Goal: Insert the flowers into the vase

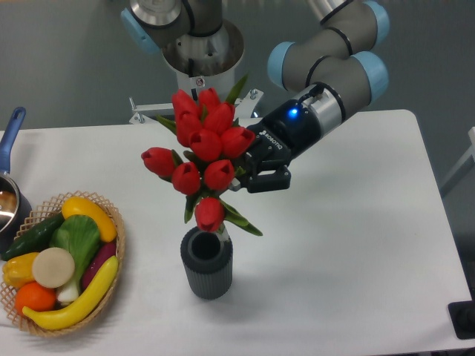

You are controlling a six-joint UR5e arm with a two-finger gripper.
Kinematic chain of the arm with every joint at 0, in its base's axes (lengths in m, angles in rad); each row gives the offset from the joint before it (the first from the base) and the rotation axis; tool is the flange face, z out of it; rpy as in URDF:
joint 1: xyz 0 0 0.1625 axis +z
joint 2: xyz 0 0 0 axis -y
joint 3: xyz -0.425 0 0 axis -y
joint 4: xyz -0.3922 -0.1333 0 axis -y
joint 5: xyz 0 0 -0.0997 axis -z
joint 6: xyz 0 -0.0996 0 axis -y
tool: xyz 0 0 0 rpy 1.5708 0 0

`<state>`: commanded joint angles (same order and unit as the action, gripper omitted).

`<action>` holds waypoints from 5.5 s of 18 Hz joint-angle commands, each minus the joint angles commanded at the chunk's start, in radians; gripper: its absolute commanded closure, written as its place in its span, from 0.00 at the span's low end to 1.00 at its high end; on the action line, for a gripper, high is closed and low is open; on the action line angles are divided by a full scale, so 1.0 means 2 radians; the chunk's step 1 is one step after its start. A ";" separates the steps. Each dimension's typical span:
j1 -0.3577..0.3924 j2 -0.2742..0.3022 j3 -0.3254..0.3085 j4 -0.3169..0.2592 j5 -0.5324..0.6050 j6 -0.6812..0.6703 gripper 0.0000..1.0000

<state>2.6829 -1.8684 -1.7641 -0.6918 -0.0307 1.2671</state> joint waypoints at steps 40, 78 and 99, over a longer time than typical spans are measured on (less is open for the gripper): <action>0.001 -0.091 -0.062 -0.001 0.034 0.088 0.69; 0.135 0.106 -0.087 -0.008 0.295 0.075 0.00; 0.160 0.142 0.077 -0.251 0.567 0.206 0.00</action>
<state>3.0035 -1.5846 -1.6109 -1.1944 1.1041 1.6794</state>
